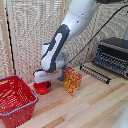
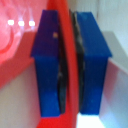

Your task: Please locate the crimson dish within your space. Move your hand towards it gently. Tenderly hold the bowl carefully using your fingers and raise it. With caution, shift it towards the basket. Kindly let loose of the dish to drop it in the basket.

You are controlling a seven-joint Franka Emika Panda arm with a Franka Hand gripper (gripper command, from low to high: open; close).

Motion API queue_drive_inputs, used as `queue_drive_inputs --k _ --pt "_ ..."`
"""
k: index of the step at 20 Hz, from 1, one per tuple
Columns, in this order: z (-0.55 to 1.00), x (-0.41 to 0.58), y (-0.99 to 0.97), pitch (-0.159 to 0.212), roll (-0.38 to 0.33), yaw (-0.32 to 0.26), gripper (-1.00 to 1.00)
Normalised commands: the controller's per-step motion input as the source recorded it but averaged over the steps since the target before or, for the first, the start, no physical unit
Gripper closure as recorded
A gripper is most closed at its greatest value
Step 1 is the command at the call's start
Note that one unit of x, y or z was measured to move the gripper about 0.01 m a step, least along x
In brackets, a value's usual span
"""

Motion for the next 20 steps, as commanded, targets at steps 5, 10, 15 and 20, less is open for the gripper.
queue_drive_inputs --k 5,10,15,20 --pt "1.00 0.307 0.34 0.055 -0.013 -0.070 1.00" --pt "1.00 0.374 0.45 0.011 -0.013 -0.041 1.00" --pt "0.99 0.083 0.61 -0.009 0.012 -0.069 1.00" --pt "0.91 -0.002 0.75 -0.009 0.035 -0.029 1.00"
